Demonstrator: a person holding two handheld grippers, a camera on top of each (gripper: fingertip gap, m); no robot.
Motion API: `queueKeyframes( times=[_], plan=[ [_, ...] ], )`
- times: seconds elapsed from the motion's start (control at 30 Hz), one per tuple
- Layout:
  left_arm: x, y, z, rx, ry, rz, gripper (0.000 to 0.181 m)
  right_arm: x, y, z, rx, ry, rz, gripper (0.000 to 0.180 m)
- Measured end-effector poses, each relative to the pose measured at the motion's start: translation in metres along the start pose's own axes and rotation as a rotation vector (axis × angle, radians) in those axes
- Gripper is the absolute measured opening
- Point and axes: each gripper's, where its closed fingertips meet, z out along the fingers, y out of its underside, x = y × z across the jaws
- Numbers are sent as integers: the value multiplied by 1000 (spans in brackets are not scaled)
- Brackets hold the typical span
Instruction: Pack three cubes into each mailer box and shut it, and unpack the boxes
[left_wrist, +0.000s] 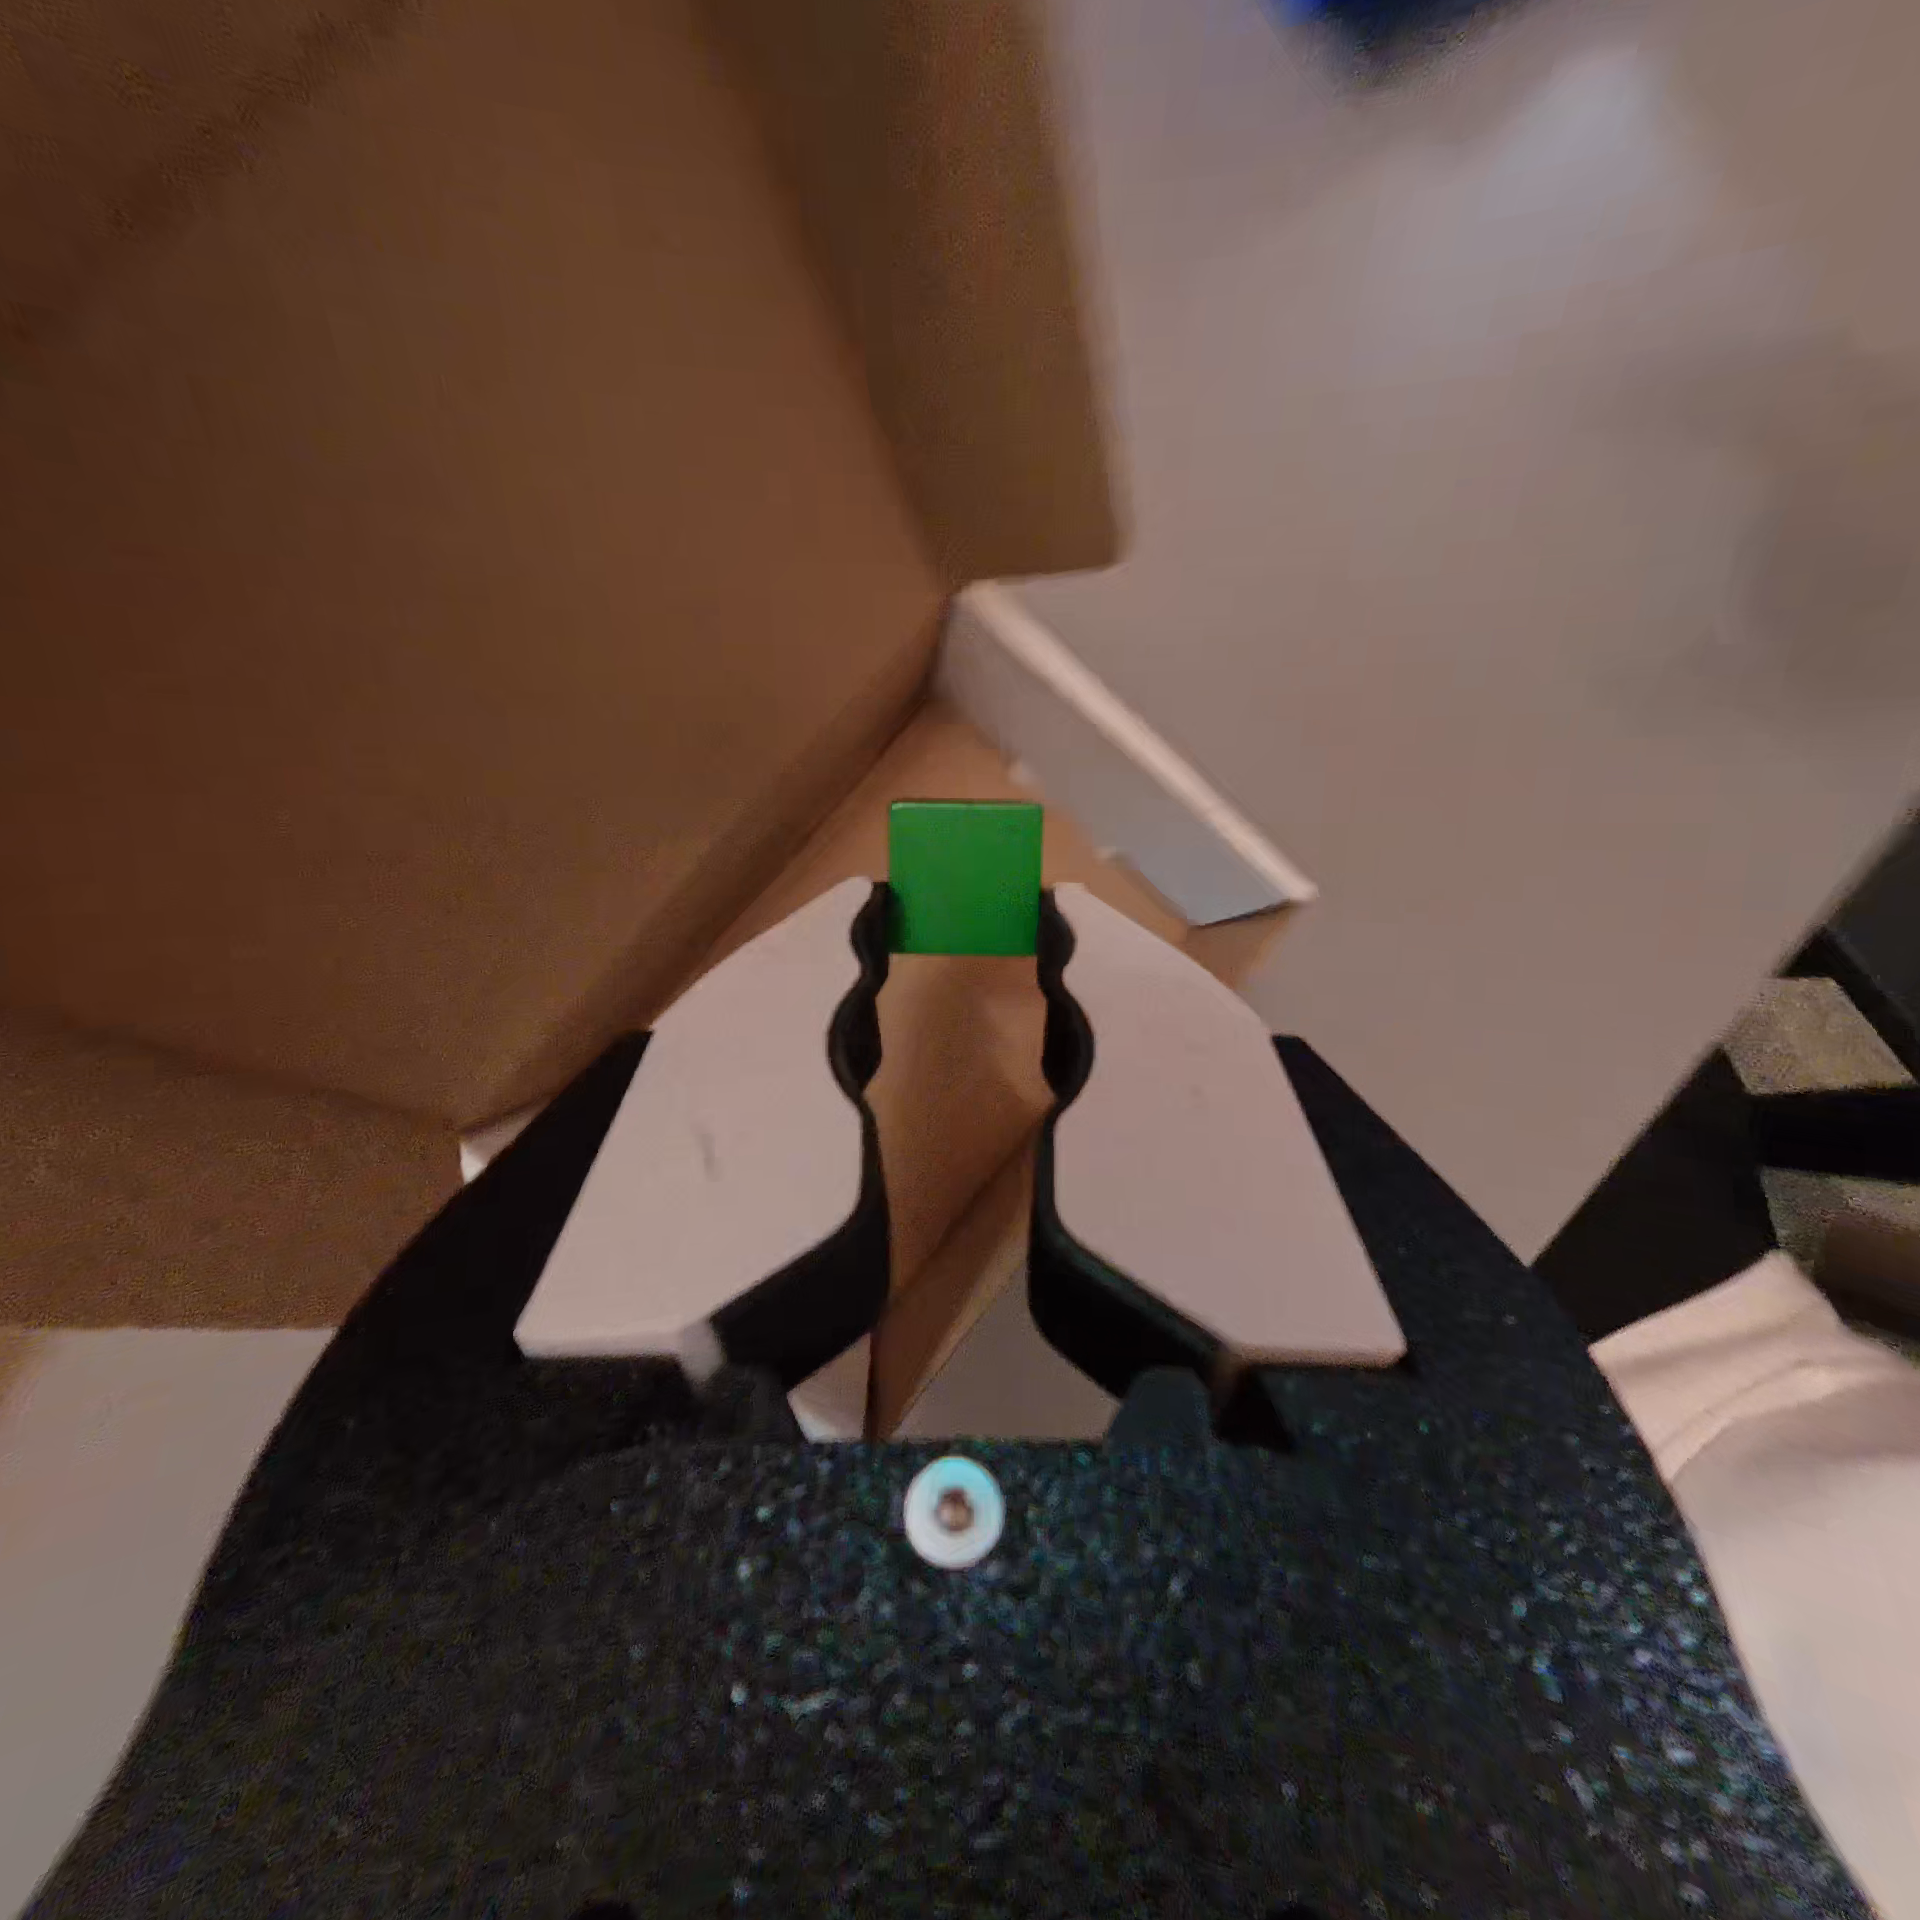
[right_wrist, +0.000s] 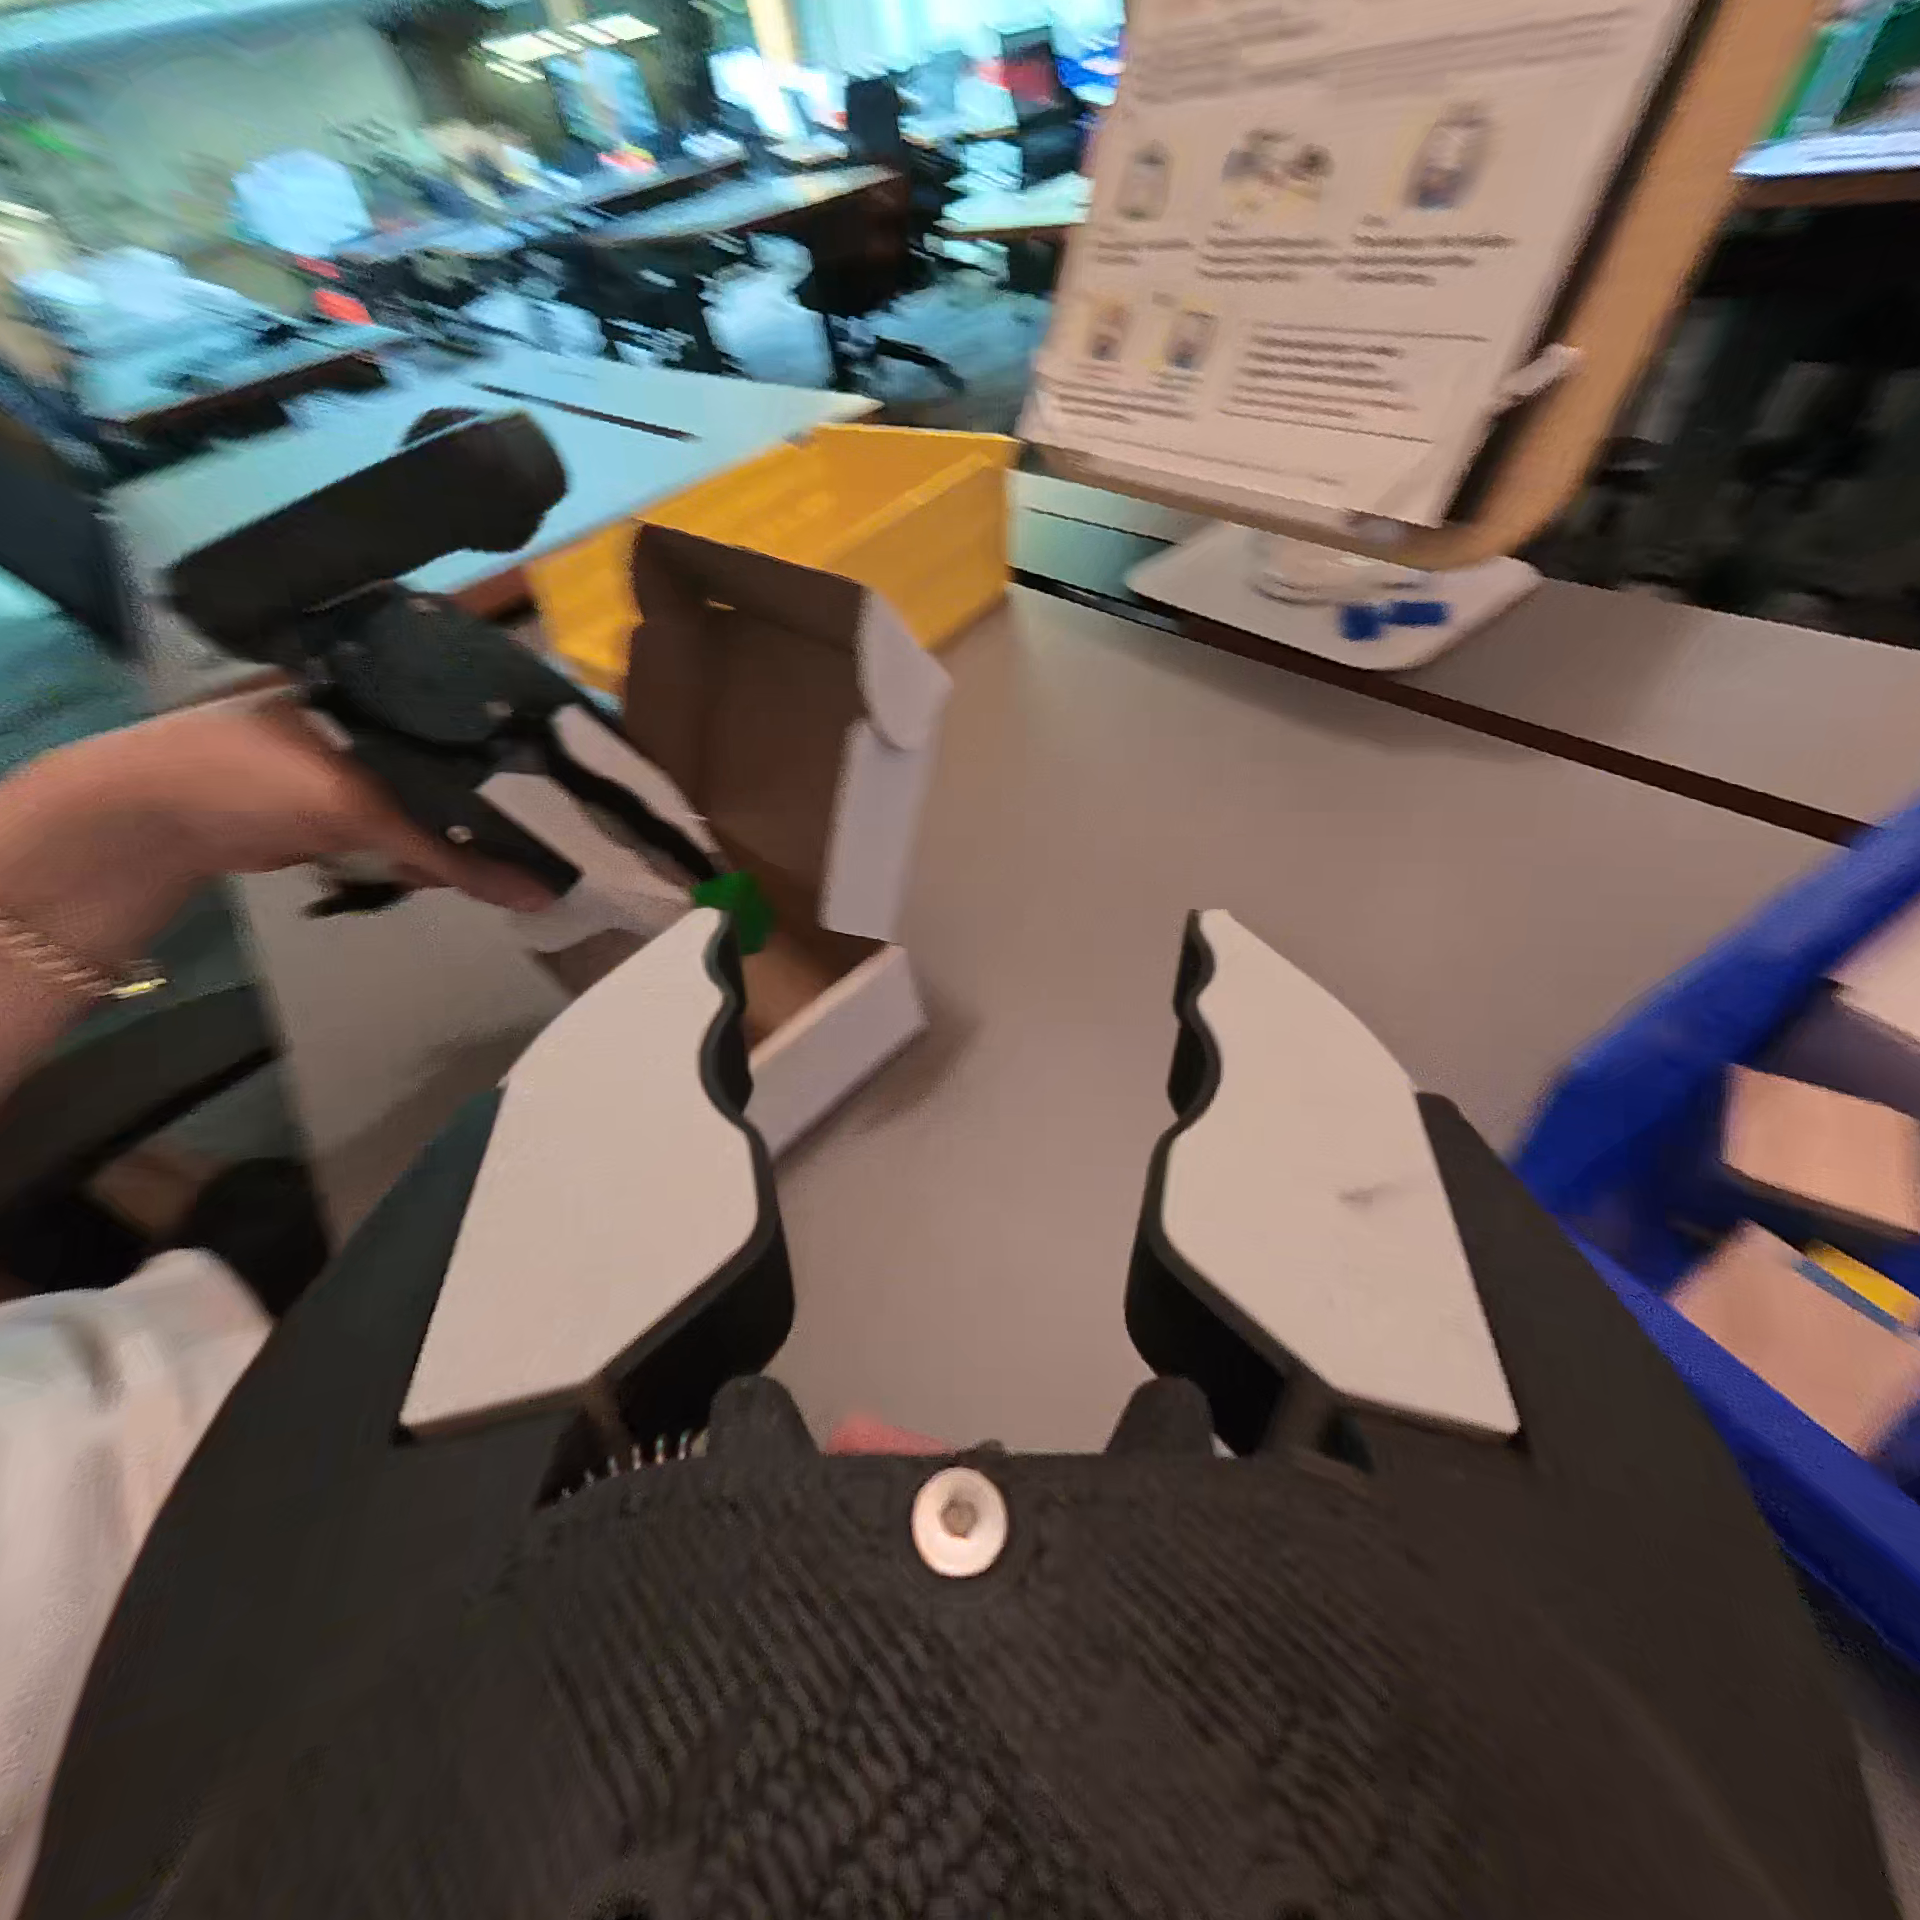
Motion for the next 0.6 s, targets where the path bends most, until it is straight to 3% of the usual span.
queueKeyframes(
  times=[0.17, 0.27, 0.4, 0.47, 0.6],
  plan=[
    [74, -60, -86, 640, 325, 334, 26, -59, -18, 2, 109, -336, 33, 89],
    [96, -69, -124, 916, 304, 569, 26, -92, -28, 4, 147, -537, 126, 84],
    [113, -64, -134, 1025, 232, 752, 26, -138, -35, 9, 118, -827, 316, 73],
    [118, -61, -133, 1024, 228, 795, 26, -157, -35, 12, 80, -957, 397, 58],
    [117, -58, -125, 1003, 178, 837, 26, -174, -28, 27, 16, -1046, 484, 42]
  ],
)
